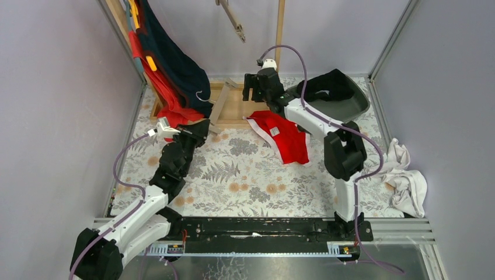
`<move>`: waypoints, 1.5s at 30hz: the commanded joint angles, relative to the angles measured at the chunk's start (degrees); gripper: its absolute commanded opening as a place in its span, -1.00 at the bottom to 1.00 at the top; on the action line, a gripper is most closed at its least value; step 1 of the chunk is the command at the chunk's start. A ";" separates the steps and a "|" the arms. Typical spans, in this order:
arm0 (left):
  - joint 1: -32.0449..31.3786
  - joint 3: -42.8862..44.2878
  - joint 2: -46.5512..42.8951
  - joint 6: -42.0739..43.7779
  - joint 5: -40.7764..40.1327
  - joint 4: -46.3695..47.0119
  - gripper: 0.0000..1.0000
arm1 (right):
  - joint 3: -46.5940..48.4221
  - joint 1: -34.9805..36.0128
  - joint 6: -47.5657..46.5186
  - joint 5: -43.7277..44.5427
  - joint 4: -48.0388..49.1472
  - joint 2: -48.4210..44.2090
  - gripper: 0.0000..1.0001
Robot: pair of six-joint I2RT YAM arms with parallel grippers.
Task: Clip the underwear to the hanger
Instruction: Place the underwear at the center of the board, then clamp the underwear onto the hanger.
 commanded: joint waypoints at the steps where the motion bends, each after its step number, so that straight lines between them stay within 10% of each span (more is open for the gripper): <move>1: -0.44 0.54 1.03 1.27 -0.81 6.65 -1.00 | -10.57 0.38 -6.44 2.03 13.04 -13.22 0.73; 18: -0.37 1.83 0.96 3.48 -1.38 5.61 -1.00 | -45.27 0.48 -10.24 2.21 -0.40 -36.12 0.39; 32: -0.44 1.81 1.89 3.55 -1.76 5.51 -1.00 | -43.09 3.48 -11.61 4.72 -0.50 -24.95 0.36; 45: -0.45 1.58 2.29 3.63 -1.81 6.31 -1.00 | -36.97 9.25 -13.51 25.10 -2.68 -16.36 0.28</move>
